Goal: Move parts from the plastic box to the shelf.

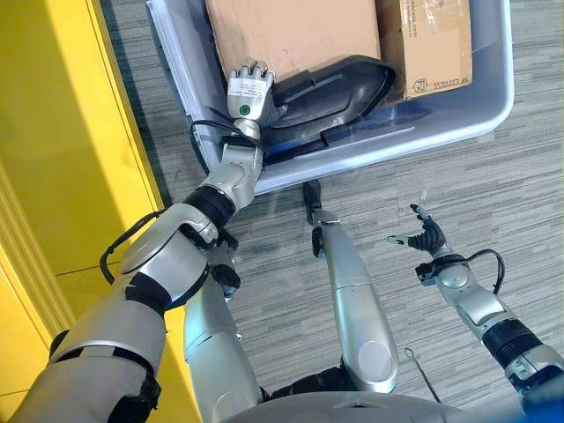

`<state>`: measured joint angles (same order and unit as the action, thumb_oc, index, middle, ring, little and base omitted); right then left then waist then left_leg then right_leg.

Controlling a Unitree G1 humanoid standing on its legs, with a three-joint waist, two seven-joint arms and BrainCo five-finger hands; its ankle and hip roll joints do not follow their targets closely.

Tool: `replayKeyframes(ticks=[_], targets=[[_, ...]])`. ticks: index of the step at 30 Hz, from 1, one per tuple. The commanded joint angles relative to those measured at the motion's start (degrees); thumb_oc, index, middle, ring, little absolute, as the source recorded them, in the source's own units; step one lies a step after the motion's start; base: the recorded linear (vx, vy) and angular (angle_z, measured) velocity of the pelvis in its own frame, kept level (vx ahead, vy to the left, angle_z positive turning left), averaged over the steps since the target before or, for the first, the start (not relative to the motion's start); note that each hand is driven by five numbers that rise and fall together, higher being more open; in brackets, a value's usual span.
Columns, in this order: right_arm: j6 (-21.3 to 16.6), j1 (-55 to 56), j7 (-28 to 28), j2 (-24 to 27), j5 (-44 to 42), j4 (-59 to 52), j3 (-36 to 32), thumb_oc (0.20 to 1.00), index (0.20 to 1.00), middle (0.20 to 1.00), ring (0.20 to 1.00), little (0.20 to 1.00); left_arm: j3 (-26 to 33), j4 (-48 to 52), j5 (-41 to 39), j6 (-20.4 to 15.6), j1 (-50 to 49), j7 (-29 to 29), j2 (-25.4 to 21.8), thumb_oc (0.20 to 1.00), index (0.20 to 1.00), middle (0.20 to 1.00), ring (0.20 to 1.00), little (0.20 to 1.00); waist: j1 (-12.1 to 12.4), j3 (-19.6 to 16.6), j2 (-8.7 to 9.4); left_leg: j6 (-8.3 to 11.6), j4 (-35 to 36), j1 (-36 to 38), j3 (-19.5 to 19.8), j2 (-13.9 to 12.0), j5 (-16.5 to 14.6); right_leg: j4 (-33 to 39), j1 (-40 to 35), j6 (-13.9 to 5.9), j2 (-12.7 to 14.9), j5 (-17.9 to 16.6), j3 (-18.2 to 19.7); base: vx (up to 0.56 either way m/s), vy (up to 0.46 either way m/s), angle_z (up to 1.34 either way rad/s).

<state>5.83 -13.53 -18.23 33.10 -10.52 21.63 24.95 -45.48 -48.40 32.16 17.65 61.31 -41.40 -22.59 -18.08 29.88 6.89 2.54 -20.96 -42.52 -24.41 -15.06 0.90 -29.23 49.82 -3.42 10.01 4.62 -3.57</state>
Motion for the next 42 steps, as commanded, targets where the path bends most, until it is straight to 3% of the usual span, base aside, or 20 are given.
replayKeyframes(ticks=[1, 6, 8, 13, 20, 28, 32, 36, 37, 38, 42], targets=[[-0.35, 3.28, -1.42, 0.52, -1.24, -0.84, -0.88, 1.0, 1.0, 1.0, 1.0, 1.0, 2.41, -5.09, -0.35, 0.65, -9.31, 3.49, 2.59, 0.2, 0.2, 0.2, 0.2, 0.2, -0.77, -0.08, -1.57, 2.83, -8.78, -0.32, 2.04, -1.04, -7.63, 2.24, -0.23, -1.93, -2.81, -2.31, -0.21, 0.0, 0.0, 0.0], [0.8, 4.01, -1.27, -0.24, -3.94, -0.08, -1.3, 1.0, 1.0, 1.0, 1.0, 1.0, 5.95, -5.41, -11.96, 0.87, -12.15, -3.18, 2.69, 0.2, 0.2, 0.2, 0.2, 0.2, -0.52, -0.08, -2.16, 2.76, -8.58, -0.15, 1.92, -0.96, -7.43, 1.85, -0.17, -1.64, -2.77, -1.9, -0.19, 0.0, 0.0, 0.0], [0.49, 5.41, -2.28, -0.82, -3.92, 1.17, -1.9, 1.0, 1.0, 1.0, 1.0, 1.0, 10.19, -6.37, -15.59, -1.62, -13.52, -6.47, 1.47, 0.2, 0.2, 0.2, 0.2, 0.2, -0.13, -0.08, -2.48, 2.66, -9.07, -0.76, 2.21, -1.06, -7.48, 1.21, 0.38, -1.39, -2.69, -1.55, -0.21, 0.0, -0.015, -0.01], [-0.58, 7.03, -2.11, -1.31, -3.82, 1.87, -1.72, 1.0, 1.0, 1.0, 1.0, 1.0, 13.02, -5.93, -15.43, -4.68, -14.54, -7.91, 0.37, 0.2, 0.2, 0.2, 0.2, 0.2, 0.24, -0.08, -2.76, 2.45, -8.88, 0.05, 2.07, -1.31, -7.32, 0.75, -0.35, -1.19, -2.58, -1.1, -0.51, 0.0, 0.0, 0.0], [-1.87, 8.81, -1.91, -1.72, -3.02, 1.25, -2.13, 1.0, 1.0, 1.0, 1.0, 1.0, 14.63, -1.94, -15.89, -6.11, -15.37, -10.76, -0.38, 0.2, 0.2, 0.2, 0.2, 0.2, 0.38, -0.08, -3.25, 2.47, -6.96, 4.42, 1.3, -1.57, -6.92, 1.6, -4.14, -1.02, -2.34, -0.49, -1.12, 0.0, 0.0, 0.0], [-2.72, 10.2, -3.5, -3.96, -2.35, 3.43, -3.39, 1.0, 1.0, 1.0, 1.0, 1.0, 16.79, 6.54, -13.5, -10.69, -16.72, -14.35, -4.32, 0.2, 0.2, 0.2, 0.2, 0.2, 1.76, -0.08, -4.55, 2.5, -0.82, 18.84, 0.89, -1.54, -5.68, 3.45, -17.1, -0.93, -0.65, 1.14, -3.06, 0.01, -0.033, 0.1], [-2.6, 10.46, -3.84, -4.51, -1.72, 4.68, -3.35, 1.0, 1.0, 1.0, 1.0, 1.0, 18.89, 9.39, -15.91, -15.17, -15.59, -13.33, -7.08, 0.2, 0.2, 0.2, 0.2, 0.2, 2.25, -0.12, -4.51, 2.69, 0.54, 26.23, 1.95, -2.19, -5.25, 2.51, -24.12, -0.13, -0.1, 2.81, -3.79, 0.08, -0.031, 0.12], [0.07, 12.8, -2.27, -4.71, 0.33, 4.9, -3.58, 1.0, 1.0, 1.0, 1.0, 1.0, 20.34, 13.79, -21.01, -18.52, -15.99, -12.83, -9.66, 0.2, 0.2, 0.2, 0.2, 0.2, 2.12, -3.4, -5.02, 2.83, 1.47, 31.01, 1.99, -3.05, -4.93, 1.39, -28.56, 1.17, -0.23, 4.75, -4.22, 0.16, -0.014, 0.04], [0.61, 14.02, -1.77, -4.8, 1.85, 5.38, -3.71, 1.0, 1.0, 1.0, 1.0, 1.0, 21.54, 15.99, -23.92, -22.09, -16.95, -14.32, -10.15, 0.2, 0.2, 0.2, 0.2, 0.2, 2.09, -4.89, -5.27, 2.84, 1.8, 33.21, 1.75, -3.43, -4.84, 0.82, -30.86, 1.7, -0.33, 5.81, -4.4, 0.18, -0.008, -0.06], [0.62, 14.54, -1.64, -4.82, 2.33, 5.66, -3.86, 1.0, 1.0, 1.0, 1.0, 1.0, 22.25, 17.07, -23.71, -23.38, -17.5, -15.08, -10.28, 0.2, 0.2, 0.2, 0.2, 0.2, 2.12, -5.49, -5.4, 2.79, 1.98, 34.1, 1.58, -3.49, -4.83, 0.57, -31.82, 1.89, -0.34, 6.3, -4.51, 0.22, -0.017, -0.1], [0.78, 17.21, 0.15, -5.18, 5.47, 6.38, -5.2, 1.0, 1.0, 1.0, 1.0, 1.0, 25.0, 22.14, -26.16, -25.03, -20.54, -13.5, -10.55, 0.2, 0.2, 0.2, 0.2, 0.2, 2.17, -8.43, -5.46, 2.53, 2.59, 37.88, 0.66, -3.82, -4.95, 0.11, -36.21, 2.47, -0.41, 7.84, -5.44, 0.16, -0.069, -0.13]])
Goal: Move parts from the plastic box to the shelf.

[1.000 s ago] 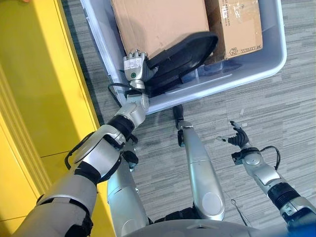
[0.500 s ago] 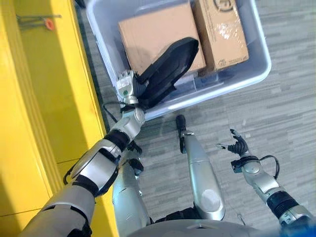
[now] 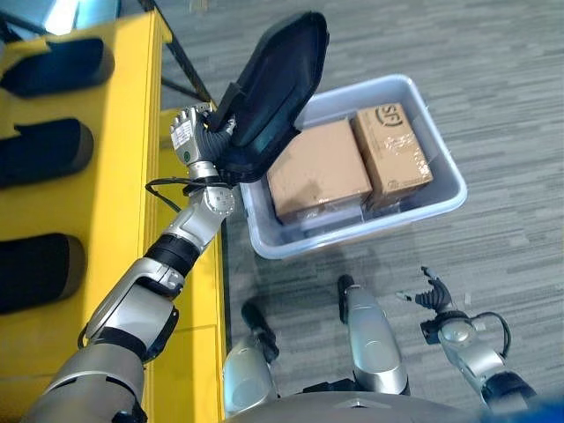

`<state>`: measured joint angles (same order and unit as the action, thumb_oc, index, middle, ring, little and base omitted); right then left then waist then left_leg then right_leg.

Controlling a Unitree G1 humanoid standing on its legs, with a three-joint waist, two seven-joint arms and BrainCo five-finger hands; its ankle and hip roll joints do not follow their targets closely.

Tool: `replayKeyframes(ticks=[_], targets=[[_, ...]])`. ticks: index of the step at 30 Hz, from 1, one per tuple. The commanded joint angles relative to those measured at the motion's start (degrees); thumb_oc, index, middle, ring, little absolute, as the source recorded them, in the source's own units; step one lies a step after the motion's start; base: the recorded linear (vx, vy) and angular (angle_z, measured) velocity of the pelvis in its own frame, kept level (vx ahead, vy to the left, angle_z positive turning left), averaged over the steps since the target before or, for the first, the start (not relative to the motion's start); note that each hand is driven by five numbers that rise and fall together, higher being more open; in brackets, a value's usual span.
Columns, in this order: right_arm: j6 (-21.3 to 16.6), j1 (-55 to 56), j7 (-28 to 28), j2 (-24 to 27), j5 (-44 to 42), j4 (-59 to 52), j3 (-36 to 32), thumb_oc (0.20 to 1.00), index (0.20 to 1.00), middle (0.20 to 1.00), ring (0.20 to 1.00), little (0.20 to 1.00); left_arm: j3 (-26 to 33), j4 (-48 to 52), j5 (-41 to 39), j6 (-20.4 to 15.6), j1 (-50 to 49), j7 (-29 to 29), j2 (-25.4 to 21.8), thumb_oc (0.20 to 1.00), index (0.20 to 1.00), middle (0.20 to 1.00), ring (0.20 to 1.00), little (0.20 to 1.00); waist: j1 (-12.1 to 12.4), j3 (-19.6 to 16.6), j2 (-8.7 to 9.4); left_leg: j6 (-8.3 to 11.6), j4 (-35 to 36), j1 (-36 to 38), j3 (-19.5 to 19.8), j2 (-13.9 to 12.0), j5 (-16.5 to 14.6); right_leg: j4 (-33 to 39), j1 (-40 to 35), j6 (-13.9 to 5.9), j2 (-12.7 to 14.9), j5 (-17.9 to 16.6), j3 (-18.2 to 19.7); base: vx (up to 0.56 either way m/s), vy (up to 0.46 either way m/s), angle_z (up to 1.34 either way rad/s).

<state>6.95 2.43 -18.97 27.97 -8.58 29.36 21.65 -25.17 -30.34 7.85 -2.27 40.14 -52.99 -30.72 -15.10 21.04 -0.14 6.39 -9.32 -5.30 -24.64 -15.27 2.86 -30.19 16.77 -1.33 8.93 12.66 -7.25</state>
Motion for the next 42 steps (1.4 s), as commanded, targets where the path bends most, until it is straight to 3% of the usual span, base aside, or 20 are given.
replayKeyframes(ticks=[1, 6, 10, 11, 12, 13, 19, 21, 23, 26, 28, 33, 35, 37, 39, 42], targets=[[-0.18, 1.87, 1.01, -0.17, 4.78, -1.32, -2.16, 1.0, 1.0, 1.0, 1.0, 1.0, 5.34, 5.26, -3.41, -5.97, -0.21, -1.42, -2.12, 0.2, 0.2, 0.2, 0.2, 0.2, -0.76, -0.25, 1.6, -1.4, -8.87, 1.67, 0.52, -3.77, -6.98, 1.06, -4.33, 0.56, 0.6, 0.16, -2.17, 0.12, -0.108, 0.05], [-0.97, 3.43, 5.24, -0.29, 11.79, -1.04, -2.07, 1.0, 1.0, 1.0, 1.0, 1.0, 7.56, 11.1, -5.4, -6.88, -5.56, -0.4, -0.39, 0.2, 0.2, 0.2, 0.2, 0.2, 0.46, -3.15, 1.52, -0.64, -7.09, 4.47, 1.7, -4.6, -4.11, 2.82, -10.38, 1.86, -1.03, 1.81, -4.17, 0.15, -0.134, 0.08], [-0.99, 3.55, 4.82, -1.17, 11.78, -1.8, -1.18, 1.0, 1.0, 1.0, 1.0, 1.0, 8.65, 18.0, -8.58, -6.9, -12.1, 5.2, 2.78, 0.2, 0.2, 0.2, 0.2, 0.2, 2.28, -4.72, 0.97, 1.69, -2.6, 5.13, 1.08, -6.64, 3.28, 7.38, -15.05, 2.32, -1.82, 1.69, -7.59, 0.06, -0.106, 0.21], [-0.72, 3.34, 4.82, -1.34, 12.32, -2.18, -1.06, 1.0, 1.0, 1.0, 1.0, 1.0, 8.41, 18.68, -10.01, -7.2, -13.22, 7.69, 3.67, 0.2, 0.2, 0.2, 0.2, 0.2, 2.57, -4.89, 0.76, 1.84, -2.55, 4.9, 0.61, -6.89, 3.86, 8.2, -15.62, 2.44, -1.76, 1.6, -8.6, -0.08, -0.055, 0.57], [0.04, 2.77, 4.95, -1.55, 12.64, -2.49, -0.95, 1.0, 1.0, 1.0, 1.0, 1.0, 7.98, 20.08, -13.4, -6.63, -14.81, 10.63, 4.67, 0.2, 0.2, 0.2, 0.2, 0.2, 3.14, -5.12, 0.51, 1.73, -2.73, 4.82, 0.36, -6.61, 3.68, 8.29, -15.83, 2.46, -1.45, 1.64, -9.66, -0.16, 0.002, 0.79], [1.08, 2.02, 4.72, -1.81, 12.37, -2.93, -0.81, 1.0, 1.0, 1.0, 1.0, 1.0, 7.23, 21.24, -16.77, -6.35, -17.46, 14.67, 6.31, 0.2, 0.2, 0.2, 0.2, 0.2, 3.54, -5.52, 0.22, 0.71, -3.98, 5.46, -1.81, -5.95, 1.37, 8.88, -16.17, 2.42, -0.81, 1.58, -11.47, -0.15, 0.021, 0.83], [0.68, 1.52, 6.01, -1.34, 9.42, -3.41, -1.72, 1.0, 1.0, 1.0, 1.0, 1.0, 5.12, 22.66, -17.79, -7.27, -21.96, 22.31, 5.71, 0.2, 0.2, 0.2, 0.2, 0.2, 4.22, -7.35, 0.26, 0.42, -13.19, 7.54, -9.89, -7.92, -0.17, 11.14, -17.91, 3.75, -0.78, 1.58, -16.77, -0.18, 0.091, 0.89], [0.45, 1.34, 6.36, -1.17, 8.54, -3.78, -2.15, 1.0, 1.0, 1.0, 1.0, 1.0, 4.38, 23.48, -17.67, -7.14, -22.92, 24.4, 5.21, 0.2, 0.2, 0.2, 0.2, 0.2, 5.03, -7.97, -0.4, 0.19, -11.89, 8.17, -10.98, -6.79, -0.37, 11.5, -18.33, 3.43, -0.57, 1.05, -18.4, -0.16, 0.306, 0.68], [0.46, 1.29, 5.74, -1.16, 7.71, -3.9, -1.93, 1.0, 1.0, 1.0, 1.0, 1.0, 4.21, 24.15, -11.73, -5.26, -23.98, 22.4, 4.59, 0.2, 0.2, 0.2, 0.2, 0.2, 5.6, -8.27, -0.99, -1.05, -7.92, 9.09, -12.05, -4.48, -1.58, 11.94, -18.92, 2.7, 0.26, 0.11, -19.74, -0.11, 0.338, 0.89], [0.19, 0.91, 4.53, -1.46, 6.68, -3.84, -1.4, 1.0, 1.0, 1.0, 1.0, 1.0, 3.99, 24.18, -7.42, -4.43, -25.12, 19.56, 3.51, 0.2, 0.2, 0.2, 0.2, 0.2, 6.83, -8.63, -1.18, -2.11, -4.21, 9.42, -10.67, -1.89, -2.8, 14.02, -20.3, 1.4, 0.98, -1.81, -20.05, -0.1, 0.389, 0.88], [-0.6, 0.66, 4.62, -2.4, 6.88, -3.94, -0.8, 1.0, 1.0, 1.0, 1.0, 1.0, 5.83, 25.96, -3.72, -2.55, -26.9, 18.93, 2.08, 0.2, 0.2, 0.2, 0.2, 0.2, 9.0, -9.29, -1.51, -3.13, 0.71, 10.23, -8.52, 1.55, -4.29, 17.31, -21.67, -1.35, 2.51, -4.97, -21.29, -0.1, 0.572, 1.01], [-0.48, -0.22, 7.08, -3.43, 9.0, -6.72, 0.78, 1.0, 1.0, 1.0, 1.0, 1.0, 10.13, 28.63, -2.92, -0.36, -31.61, 20.25, 0.02, 0.2, 0.2, 0.2, 0.2, 0.2, 12.46, -9.39, -1.75, -3.86, 4.51, 11.52, -6.12, 5.52, -4.49, 20.51, -22.86, -4.98, 4.69, -9.18, -24.03, -0.05, 0.35, 0.54], [-1.3, -1.4, 6.2, -3.27, 13.9, -8.77, 2.03, 1.0, 1.0, 1.0, 1.0, 1.0, 12.05, 29.34, -0.33, -0.63, -34.23, 21.4, -0.74, 0.2, 0.2, 0.2, 0.2, 0.2, 14.66, -9.29, -1.72, -4.1, 6.57, 12.04, -5.17, 7.67, -4.55, 22.88, -22.88, -6.92, 6.45, -13.02, -25.71, -0.08, 0.285, 0.34], [-0.34, -2.37, 6.22, -3.06, 9.07, -11.14, 3.31, 1.0, 1.0, 1.0, 1.0, 1.0, 12.43, 28.99, -0.59, -0.95, -35.43, 22.27, -1.39, 0.2, 0.2, 0.2, 0.2, 0.2, 16.25, -9.05, -1.54, -4.34, 8.32, 12.32, -4.46, 9.24, -4.44, 24.65, -22.5, -8.78, 8.84, -17.01, -27.45, -0.09, 0.253, 0.62], [-0.38, -2.84, 4.75, -4.09, 7.02, -12.46, 3.2, 1.0, 1.0, 1.0, 1.0, 1.0, 12.98, 28.32, 0.64, -1.24, -36.41, 23.88, -1.62, 0.2, 0.2, 0.2, 0.2, 0.2, 17.15, -8.87, -1.59, -5.42, 9.6, 12.46, -2.62, 11.48, -5.15, 24.66, -21.82, -10.38, 11.47, -20.07, -26.73, -0.02, 0.369, 0.68], [-0.11, -2.63, 3.49, -4.82, 4.44, -14.32, 1.85, 1.0, 1.0, 1.0, 1.0, 1.0, 12.71, 26.4, 0.71, -2.65, -36.63, 26.97, -1.74, 0.2, 0.2, 0.2, 0.2, 0.2, 16.4, -9.48, -1.9, -7.05, 11.6, 12.54, 0.53, 14.31, -5.56, 22.04, -20.55, -11.05, 11.73, -20.8, -21.6, 0.06, 0.275, 0.85]])
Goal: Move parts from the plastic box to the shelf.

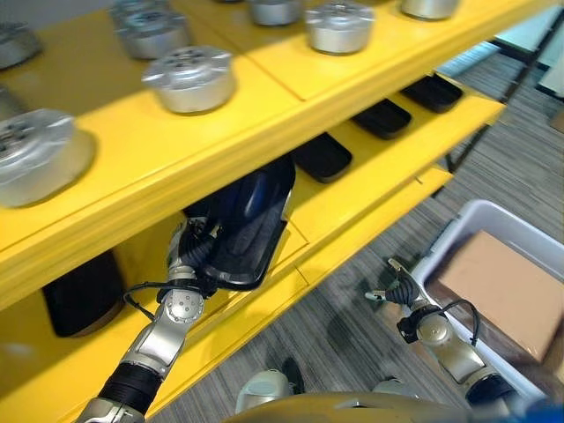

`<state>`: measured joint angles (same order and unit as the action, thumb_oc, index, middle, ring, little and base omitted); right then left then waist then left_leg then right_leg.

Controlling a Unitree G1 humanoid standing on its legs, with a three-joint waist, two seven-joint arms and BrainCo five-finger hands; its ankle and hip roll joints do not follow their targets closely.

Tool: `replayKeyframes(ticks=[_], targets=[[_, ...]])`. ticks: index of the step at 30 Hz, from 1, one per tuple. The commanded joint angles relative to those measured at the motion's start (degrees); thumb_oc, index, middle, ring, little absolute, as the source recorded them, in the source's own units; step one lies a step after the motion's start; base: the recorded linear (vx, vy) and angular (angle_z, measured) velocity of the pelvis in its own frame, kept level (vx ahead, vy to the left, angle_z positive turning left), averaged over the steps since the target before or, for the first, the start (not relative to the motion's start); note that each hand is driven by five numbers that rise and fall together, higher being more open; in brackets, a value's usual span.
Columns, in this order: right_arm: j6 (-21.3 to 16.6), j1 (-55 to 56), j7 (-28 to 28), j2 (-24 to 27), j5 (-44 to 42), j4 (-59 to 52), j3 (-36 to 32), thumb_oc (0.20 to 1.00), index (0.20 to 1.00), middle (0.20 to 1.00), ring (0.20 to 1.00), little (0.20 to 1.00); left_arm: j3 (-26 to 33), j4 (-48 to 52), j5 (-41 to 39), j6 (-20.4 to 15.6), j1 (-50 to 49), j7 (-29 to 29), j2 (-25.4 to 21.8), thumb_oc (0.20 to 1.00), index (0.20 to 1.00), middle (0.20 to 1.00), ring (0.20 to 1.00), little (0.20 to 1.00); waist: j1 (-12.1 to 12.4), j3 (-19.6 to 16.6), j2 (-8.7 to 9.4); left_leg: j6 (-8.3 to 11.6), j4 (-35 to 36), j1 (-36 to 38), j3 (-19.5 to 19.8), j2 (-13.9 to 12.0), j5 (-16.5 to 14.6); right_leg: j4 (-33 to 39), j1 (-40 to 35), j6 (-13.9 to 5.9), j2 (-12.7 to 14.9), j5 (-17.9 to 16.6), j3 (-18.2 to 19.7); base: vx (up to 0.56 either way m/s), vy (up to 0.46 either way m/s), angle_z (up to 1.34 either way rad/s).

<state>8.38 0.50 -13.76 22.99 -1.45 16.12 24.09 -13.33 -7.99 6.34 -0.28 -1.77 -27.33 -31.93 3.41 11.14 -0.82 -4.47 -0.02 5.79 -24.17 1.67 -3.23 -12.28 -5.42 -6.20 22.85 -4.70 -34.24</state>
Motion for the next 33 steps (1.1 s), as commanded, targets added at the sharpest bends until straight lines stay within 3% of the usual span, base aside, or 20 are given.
replayKeyframes(ticks=[1, 2, 3, 4, 7, 10, 12, 25, 28, 31, 33], targets=[[-1.34, -0.19, -1.91, -0.03, -3.13, -1.86, -1.38, 1.0, 1.0, 1.0, 1.0, 1.0, 0.3, 3.41, 2.09, -5.35, 5.68, 2.8, -0.59, 0.2, 0.2, 0.2, 0.2, 0.2, -3.25, 0.28, -1.2, 2.97, 2.67, 1.29, 1.99, -1.81, 0.07, 2.32, 2.59, -6.0, -3.39, -2.49, 9.55, 0.07, 0.13, 0.58], [-1.22, -0.02, -1.88, -0.06, -3.18, -2.06, -1.53, 1.0, 1.0, 1.0, 1.0, 1.0, 0.14, 3.25, 2.03, -5.49, 5.79, 3.11, -0.58, 0.2, 0.2, 0.2, 0.2, 0.2, -3.5, 0.18, -1.16, 2.75, 2.71, 1.2, 2.42, -1.61, -0.08, 1.62, 2.97, -5.99, -3.55, -2.04, 10.44, 0.11, 0.076, 1.13], [-1.18, 0.74, -1.54, -0.21, -3.89, -2.6, -2.61, 1.0, 1.0, 1.0, 1.0, 1.0, -0.8, 2.81, 2.98, -6.56, 5.89, 4.35, -0.46, 0.2, 0.2, 0.2, 0.2, 0.2, -5.11, 0.0, -0.89, 2.12, 2.98, 1.1, 4.73, -1.14, -0.12, 0.83, 3.39, -5.13, -8.06, 1.11, 16.07, 0.14, 0.016, 1.22], [-1.16, 1.61, -0.71, 0.18, -4.19, -3.25, -3.16, 1.0, 1.0, 1.0, 1.0, 1.0, -1.59, 2.78, 3.11, -6.85, 5.72, 4.8, -0.34, 0.2, 0.2, 0.2, 0.2, 0.2, -5.99, -0.22, -0.62, 2.05, 3.21, 1.22, 6.15, -0.98, -0.17, -0.25, 4.08, -4.56, -10.86, 3.36, 18.43, 0.13, -0.022, 1.33], [-2.28, 3.82, 2.12, 1.57, -4.59, -4.36, -4.74, 1.0, 1.0, 1.0, 1.0, 1.0, -3.47, 3.25, 2.99, -7.45, 3.98, 4.66, 0.24, 0.2, 0.2, 0.2, 0.2, 0.2, -7.36, -0.47, 0.53, 2.33, 3.53, 1.05, 8.23, -0.66, 1.07, 2.8, 4.44, -1.68, -18.29, 5.49, 21.44, 0.1, -0.056, 1.01], [-2.93, 5.06, 3.09, 2.74, -5.4, -5.01, -5.46, 1.0, 1.0, 1.0, 1.0, 1.0, -5.16, 3.92, 4.11, -8.45, 2.41, 4.69, 0.86, 0.2, 0.2, 0.2, 0.2, 0.2, -8.4, -0.63, 1.26, 2.66, 3.41, 1.21, 11.25, 0.38, 1.23, 6.33, 4.77, 0.27, -22.98, 5.4, 25.89, 0.13, -0.09, 0.12], [-2.49, 4.33, 2.59, 2.95, -6.4, -3.85, -5.64, 1.0, 1.0, 1.0, 1.0, 1.0, -6.88, 2.98, 4.84, -9.28, 3.54, 5.33, 1.73, 0.2, 0.2, 0.2, 0.2, 0.2, -8.88, -0.9, 1.62, 2.37, 2.03, -0.23, 13.9, 1.07, 0.83, 7.42, 4.8, 1.21, -24.05, 5.7, 29.24, 0.11, -0.187, 0.73], [-0.25, 6.17, 2.19, 2.79, -5.5, -2.75, -6.0, 1.0, 1.0, 1.0, 1.0, 1.0, -6.48, 8.64, 5.13, -9.49, 0.38, 7.41, 0.38, 0.2, 0.2, 0.2, 0.2, 0.2, -8.56, -1.3, 0.85, 3.06, 2.4, 0.36, 14.22, 0.65, 0.75, 10.36, 2.13, 1.73, -24.13, 6.18, 28.51, 0.04, -0.085, 0.16], [-0.43, 7.08, 1.5, 3.13, -6.71, -3.39, -6.55, 1.0, 1.0, 1.0, 1.0, 1.0, -6.41, 9.09, 5.0, -9.79, 0.07, 8.17, -0.15, 0.2, 0.2, 0.2, 0.2, 0.2, -9.36, -0.59, 0.73, 3.95, -0.46, -0.14, 10.07, -0.51, -0.11, 9.38, 2.3, 1.93, -23.5, 6.82, 26.23, -0.08, -0.056, 0.02], [-0.19, 7.74, -1.9, 3.74, -8.79, -3.72, -7.84, 1.0, 1.0, 1.0, 1.0, 1.0, -8.6, 8.59, 4.86, -11.06, 2.77, 9.76, 0.12, 0.2, 0.2, 0.2, 0.2, 0.2, -12.12, 0.39, 1.07, 6.09, -7.2, -0.9, -0.74, -5.91, -2.36, 8.18, 2.17, 2.01, -20.53, 8.02, 21.22, -0.14, 0.036, 0.6], [-1.05, 7.23, -2.81, 3.77, -9.27, -2.23, -8.06, 1.0, 1.0, 1.0, 1.0, 1.0, -9.67, 8.43, 5.32, -11.66, 3.25, 8.58, 0.57, 0.2, 0.2, 0.2, 0.2, 0.2, -12.44, 0.91, 1.2, 7.1, -12.33, -2.31, -0.6, -8.3, -1.68, 7.35, 2.09, 2.9, -19.71, 8.43, 21.01, -0.11, 0.083, 1.5]])
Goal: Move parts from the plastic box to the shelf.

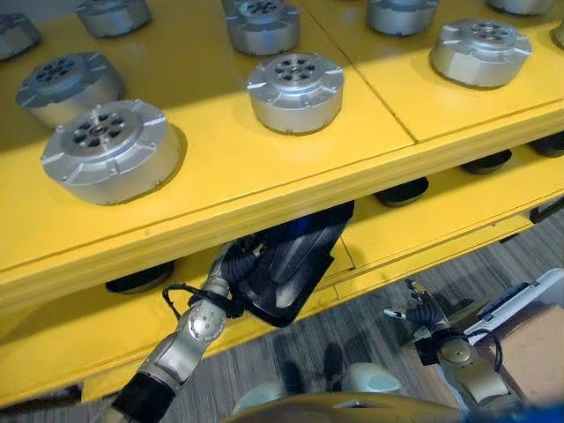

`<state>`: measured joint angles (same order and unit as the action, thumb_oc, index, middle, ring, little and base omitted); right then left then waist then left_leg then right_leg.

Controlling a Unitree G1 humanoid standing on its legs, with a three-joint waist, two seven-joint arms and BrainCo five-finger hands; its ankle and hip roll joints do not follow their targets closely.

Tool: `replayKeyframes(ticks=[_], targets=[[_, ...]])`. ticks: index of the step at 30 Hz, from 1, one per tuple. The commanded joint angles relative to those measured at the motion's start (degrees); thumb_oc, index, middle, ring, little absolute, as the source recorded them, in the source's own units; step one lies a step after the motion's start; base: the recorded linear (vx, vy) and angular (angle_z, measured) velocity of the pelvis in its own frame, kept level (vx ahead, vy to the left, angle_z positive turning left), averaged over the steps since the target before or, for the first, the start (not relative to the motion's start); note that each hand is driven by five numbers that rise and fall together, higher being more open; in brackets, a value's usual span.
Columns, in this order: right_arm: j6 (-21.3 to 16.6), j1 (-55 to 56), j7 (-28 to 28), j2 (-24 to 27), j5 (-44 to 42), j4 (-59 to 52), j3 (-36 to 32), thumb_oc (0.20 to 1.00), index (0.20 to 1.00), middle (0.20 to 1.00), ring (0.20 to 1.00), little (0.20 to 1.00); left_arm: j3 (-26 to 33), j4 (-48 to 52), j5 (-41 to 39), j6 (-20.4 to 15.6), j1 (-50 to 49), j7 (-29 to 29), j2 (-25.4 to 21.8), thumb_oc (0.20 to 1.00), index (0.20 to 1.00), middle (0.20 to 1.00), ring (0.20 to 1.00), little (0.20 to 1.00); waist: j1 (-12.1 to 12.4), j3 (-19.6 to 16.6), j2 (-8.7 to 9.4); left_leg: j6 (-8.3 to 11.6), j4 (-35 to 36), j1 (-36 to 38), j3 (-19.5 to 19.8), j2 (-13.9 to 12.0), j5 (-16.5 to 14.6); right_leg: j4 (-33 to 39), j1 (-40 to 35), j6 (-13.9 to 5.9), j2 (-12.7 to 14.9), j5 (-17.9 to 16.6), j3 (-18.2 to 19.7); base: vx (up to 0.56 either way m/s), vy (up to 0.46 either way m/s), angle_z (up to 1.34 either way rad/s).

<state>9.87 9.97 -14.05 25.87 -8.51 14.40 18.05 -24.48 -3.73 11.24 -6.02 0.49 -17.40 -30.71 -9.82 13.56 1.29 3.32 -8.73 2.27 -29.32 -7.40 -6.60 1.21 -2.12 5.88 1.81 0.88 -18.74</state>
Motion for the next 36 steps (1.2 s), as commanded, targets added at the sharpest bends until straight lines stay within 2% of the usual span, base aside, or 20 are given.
replayKeyframes(ticks=[1, 2, 3, 4, 5, 8, 10, 12, 15, 17, 18, 25, 26, 33, 34, 36], targets=[[-3.17, -2.66, -2.62, 0.95, -2.36, 0.37, -2.14, 1.0, 1.0, 1.0, 1.0, 1.0, 1.38, 4.39, 2.67, -6.45, 0.81, -3.77, -0.46, 0.2, 0.2, 0.2, 0.2, 0.2, 0.73, -1.38, -0.92, -0.39, -5.55, 0.94, 4.9, -0.31, 2.17, -6.52, -1.19, -8.65, 1.59, 3.16, 5.75, -0.1, 0.086, 0.52], [-3.43, -2.87, -2.4, 1.09, -2.17, 0.7, -2.25, 1.0, 1.0, 1.0, 1.0, 1.0, 1.53, 4.76, 5.05, -6.4, 0.65, -6.34, -0.56, 0.2, 0.2, 0.2, 0.2, 0.2, 0.62, -1.38, -0.91, -0.01, -7.01, 0.94, 5.04, -1.44, 3.0, -6.76, -1.18, -8.2, 1.73, 3.47, 6.01, -0.12, 0.135, -0.32], [-3.76, -3.0, -2.34, 1.51, -1.0, 1.04, -2.38, 1.0, 1.0, 1.0, 1.0, 1.0, 2.21, 5.45, 5.37, -6.24, 0.48, -9.23, -1.08, 0.2, 0.2, 0.2, 0.2, 0.2, 0.47, -1.55, -0.83, 0.94, -9.13, 1.24, 5.36, -3.68, 4.98, -7.11, -1.12, -7.45, 2.02, 3.87, 6.33, -0.1, 0.155, -0.53], [-3.73, -3.03, -2.15, 1.66, -0.64, 1.25, -2.52, 1.0, 1.0, 1.0, 1.0, 1.0, 2.74, 5.65, 5.33, -6.33, 0.41, -10.41, -1.22, 0.2, 0.2, 0.2, 0.2, 0.2, 0.41, -1.78, -0.82, 1.18, -9.59, 1.68, 5.47, -4.54, 5.55, -7.27, -1.02, -7.2, 2.22, 4.02, 6.33, -0.14, 0.228, -0.44], [-3.8, -3.21, -1.64, 2.0, -0.95, 1.89, -2.54, 1.0, 1.0, 1.0, 1.0, 1.0, 3.86, 6.29, 5.37, -6.81, 0.29, -11.49, -1.56, 0.2, 0.2, 0.2, 0.2, 0.2, 0.55, -2.26, -0.88, 2.14, -10.13, 2.68, 6.75, -6.7, 7.88, -7.7, -0.76, -6.67, 2.58, 4.32, 6.51, -0.12, 0.216, -0.24], [-3.84, -4.79, -1.33, 1.98, -0.78, 3.76, -2.15, 1.0, 1.0, 1.0, 1.0, 1.0, 4.96, 6.88, 5.06, -6.11, 0.63, -11.3, -1.67, 0.2, 0.2, 0.2, 0.2, 0.2, 1.05, -2.88, -1.42, 2.94, -8.42, 4.79, 10.56, -7.99, 9.87, -8.79, 0.15, -6.64, 3.25, 4.68, 7.6, -0.15, 0.283, -0.06], [-4.1, -5.81, -1.54, 1.79, -0.89, 4.98, -1.99, 1.0, 1.0, 1.0, 1.0, 1.0, 5.08, 6.89, 5.16, -5.53, 1.02, -11.01, -1.45, 0.2, 0.2, 0.2, 0.2, 0.2, 1.33, -2.74, -1.83, 1.87, -6.43, 4.95, 10.36, -7.35, 9.81, -9.21, 0.76, -6.76, 3.8, 3.86, 7.37, -0.22, 0.307, 0.03], [-2.99, -7.24, -2.85, 1.34, -1.25, 5.7, -2.16, 1.0, 1.0, 1.0, 1.0, 1.0, 4.9, 6.69, 5.2, -4.49, 1.9, -10.89, -1.42, 0.2, 0.2, 0.2, 0.2, 0.2, 1.25, -2.77, -2.8, 1.52, -3.66, 6.37, 9.7, -6.41, 7.9, -10.08, 0.76, -7.65, 4.82, 4.01, 7.05, -0.22, 0.403, 0.03], [-2.2, -7.55, -4.39, 0.29, -2.17, 6.51, -2.77, 1.0, 1.0, 1.0, 1.0, 1.0, 4.49, 6.19, 4.98, -3.38, 2.98, -10.71, -1.85, 0.2, 0.2, 0.2, 0.2, 0.2, 1.06, -2.67, -3.11, 0.71, -0.67, 6.59, 8.83, -5.19, 6.25, -9.76, -0.05, -9.01, 6.02, 3.05, 7.02, -0.17, 0.379, 0.49], [-2.04, -7.44, -5.06, -0.71, -2.31, 7.19, -3.34, 1.0, 1.0, 1.0, 1.0, 1.0, 4.68, 5.53, 5.52, -3.5, 3.64, -11.0, -2.1, 0.2, 0.2, 0.2, 0.2, 0.2, 1.23, -2.68, -2.48, -0.28, 3.87, 8.12, 8.95, -3.07, 2.64, -8.6, 0.17, -12.19, 8.47, 0.27, 7.13, -0.17, 0.381, 0.6], [-1.32, -7.36, -5.25, -1.17, -2.01, 7.22, -3.66, 1.0, 1.0, 1.0, 1.0, 1.0, 5.02, 5.7, 5.56, -3.39, 3.49, -10.93, -2.17, 0.2, 0.2, 0.2, 0.2, 0.2, 1.33, -2.59, -2.33, -0.45, 4.64, 8.7, 8.69, -2.75, 2.09, -8.27, 0.55, -13.03, 9.33, -0.73, 6.85, -0.14, 0.268, 0.35], [-1.0, -6.99, -4.59, -3.34, -1.01, 6.92, -4.73, 1.0, 1.0, 1.0, 1.0, 1.0, 6.93, 6.8, 6.01, -5.26, 2.09, -10.4, -2.5, 0.2, 0.2, 0.2, 0.2, 0.2, 2.56, -1.78, -0.73, -2.16, 4.59, 9.12, 6.15, -0.37, -0.13, -3.69, 1.4, -16.8, 12.83, -6.35, 4.89, -0.14, 0.162, 0.04], [-0.92, -7.05, -4.73, -3.5, -0.77, 6.77, -4.82, 1.0, 1.0, 1.0, 1.0, 1.0, 7.02, 6.89, 5.9, -5.49, 1.95, -10.26, -2.41, 0.2, 0.2, 0.2, 0.2, 0.2, 2.73, -1.76, -0.81, -2.17, 4.42, 9.52, 6.67, -0.15, -1.52, -3.05, 1.0, -17.84, 13.07, -6.32, 5.13, -0.08, 0.16, 0.08], [-0.34, -7.23, -5.71, -3.6, -3.54, 5.45, -4.86, 1.0, 1.0, 1.0, 1.0, 1.0, 5.66, 6.73, 5.84, -5.77, 3.76, -10.37, -1.51, 0.2, 0.2, 0.2, 0.2, 0.2, 3.36, -0.41, 1.33, -3.54, -0.2, 7.69, 4.64, 1.15, -4.8, 0.51, 1.8, -19.78, 16.2, -12.0, 4.24, -0.14, 0.154, 0.02], [-0.14, -6.8, -6.25, -3.91, -4.7, 5.06, -5.14, 1.0, 1.0, 1.0, 1.0, 1.0, 5.1, 6.49, 4.9, -5.28, 4.35, -9.59, -0.97, 0.2, 0.2, 0.2, 0.2, 0.2, 3.32, 0.14, 1.82, -3.75, -0.63, 7.72, 4.04, 1.75, -5.23, 2.39, 1.94, -20.42, 17.63, -15.31, 3.65, -0.12, 0.257, 0.03], [-0.37, -6.15, -5.61, -4.27, -5.03, 4.19, -5.71, 1.0, 1.0, 1.0, 1.0, 1.0, 5.29, 6.41, 4.03, -5.03, 4.23, -8.54, -0.39, 0.2, 0.2, 0.2, 0.2, 0.2, 3.47, 0.5, 1.93, -3.36, 1.84, 8.92, 1.68, 2.31, -3.81, 3.03, 2.64, -20.88, 17.8, -17.83, 0.23, -0.09, 0.273, -0.02]])
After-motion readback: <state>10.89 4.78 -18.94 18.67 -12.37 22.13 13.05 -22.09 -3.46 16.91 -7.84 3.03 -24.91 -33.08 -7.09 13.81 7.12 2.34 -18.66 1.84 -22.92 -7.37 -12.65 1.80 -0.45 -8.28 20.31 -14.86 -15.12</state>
